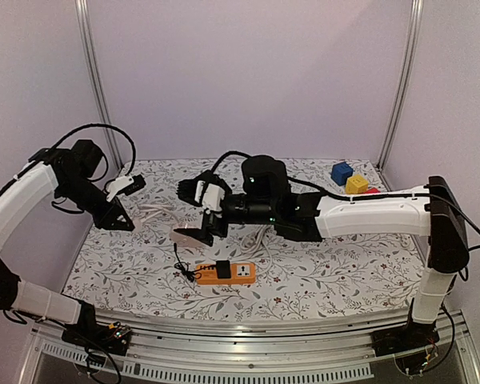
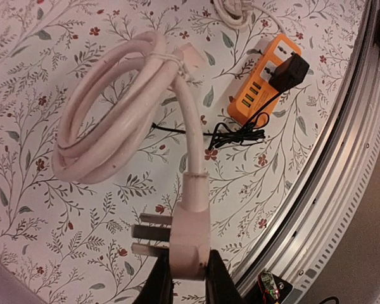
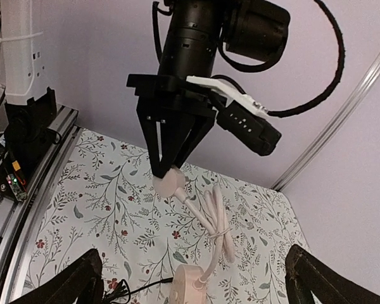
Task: Insert the plug
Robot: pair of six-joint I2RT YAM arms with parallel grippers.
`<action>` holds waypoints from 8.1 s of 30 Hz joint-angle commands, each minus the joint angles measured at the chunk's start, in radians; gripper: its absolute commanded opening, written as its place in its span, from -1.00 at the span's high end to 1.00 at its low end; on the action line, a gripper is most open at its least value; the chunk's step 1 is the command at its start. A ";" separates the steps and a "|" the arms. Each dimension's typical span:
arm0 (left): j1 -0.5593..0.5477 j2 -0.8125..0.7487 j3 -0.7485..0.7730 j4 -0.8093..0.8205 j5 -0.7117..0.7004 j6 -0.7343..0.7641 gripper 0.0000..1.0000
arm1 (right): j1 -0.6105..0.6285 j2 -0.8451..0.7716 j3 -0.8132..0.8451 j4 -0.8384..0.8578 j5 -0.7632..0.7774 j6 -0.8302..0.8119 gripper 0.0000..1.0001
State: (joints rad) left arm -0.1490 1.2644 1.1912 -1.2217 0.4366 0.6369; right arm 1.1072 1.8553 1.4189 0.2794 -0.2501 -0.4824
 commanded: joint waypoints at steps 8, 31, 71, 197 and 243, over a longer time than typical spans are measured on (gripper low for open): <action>-0.086 0.017 0.071 -0.098 0.057 -0.055 1.00 | 0.057 0.281 0.188 0.049 0.050 -0.411 -0.65; -0.164 0.053 0.084 -0.113 0.046 -0.100 1.00 | 0.107 0.402 0.328 -0.042 0.227 -0.672 0.30; -0.346 0.199 0.045 0.188 0.031 0.015 -0.97 | -0.126 -0.423 -0.098 -0.260 0.811 0.232 1.00; -0.544 0.483 -0.107 0.508 0.046 -0.174 -0.30 | 0.012 -0.021 -0.337 -0.564 0.567 1.172 1.00; -0.603 0.773 0.332 0.590 0.147 -0.564 -0.12 | 0.030 0.004 -0.393 -0.601 0.491 1.110 1.00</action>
State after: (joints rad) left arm -0.7483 2.0319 1.4876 -0.6155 0.5697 0.0425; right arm 1.1423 1.7996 1.0756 -0.2333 0.2962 0.6491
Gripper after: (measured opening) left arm 0.574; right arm 0.059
